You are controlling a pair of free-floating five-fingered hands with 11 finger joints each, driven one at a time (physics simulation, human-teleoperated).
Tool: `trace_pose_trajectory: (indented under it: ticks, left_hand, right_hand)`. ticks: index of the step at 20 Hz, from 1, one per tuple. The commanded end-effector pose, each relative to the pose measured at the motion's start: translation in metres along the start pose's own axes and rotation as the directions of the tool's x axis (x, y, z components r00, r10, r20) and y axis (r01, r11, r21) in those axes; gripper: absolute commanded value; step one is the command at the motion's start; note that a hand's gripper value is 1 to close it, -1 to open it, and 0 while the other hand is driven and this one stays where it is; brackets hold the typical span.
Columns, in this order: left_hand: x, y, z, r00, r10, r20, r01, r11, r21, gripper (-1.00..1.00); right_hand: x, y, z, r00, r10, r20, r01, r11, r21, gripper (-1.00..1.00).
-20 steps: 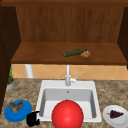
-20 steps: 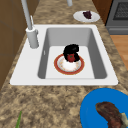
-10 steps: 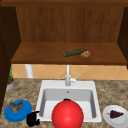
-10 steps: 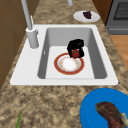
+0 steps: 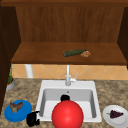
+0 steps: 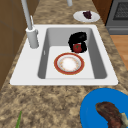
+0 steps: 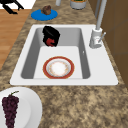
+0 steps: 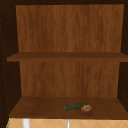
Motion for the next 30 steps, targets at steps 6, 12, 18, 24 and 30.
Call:
trace_pose_trajectory:
  ticks: [6, 12, 18, 24, 30]
  left_hand:
    - [0.000, 0.000, 0.000, 1.0000, 0.000, 0.000, 0.000, 1.0000, 0.000, 0.00]
    - [0.000, 0.000, 0.000, 1.0000, 0.000, 0.000, 0.000, 1.0000, 0.000, 0.00]
    - [0.000, 0.000, 0.000, 1.0000, 0.000, 0.000, 0.000, 1.0000, 0.000, 0.00]
    - [0.000, 0.000, 0.000, 1.0000, 0.000, 0.000, 0.000, 1.0000, 0.000, 0.00]
    - [0.000, 0.000, 0.000, 1.0000, 0.000, 0.000, 0.000, 1.0000, 0.000, 0.00]
  right_hand:
    - [0.015, -0.056, 0.040, 0.997, 0.059, 0.057, -0.058, 0.998, -0.020, 1.00]
    - [0.029, -0.094, 0.061, 0.993, 0.077, 0.086, -0.077, 0.997, -0.009, 1.00]
    - [0.037, -0.124, 0.085, 0.990, 0.095, 0.109, -0.094, 0.995, -0.014, 1.00]
    - [0.041, -0.158, 0.107, 0.982, 0.098, 0.161, -0.096, 0.995, -0.022, 1.00]
    - [0.047, -0.193, 0.131, 0.974, 0.104, 0.199, -0.101, 0.995, -0.024, 1.00]
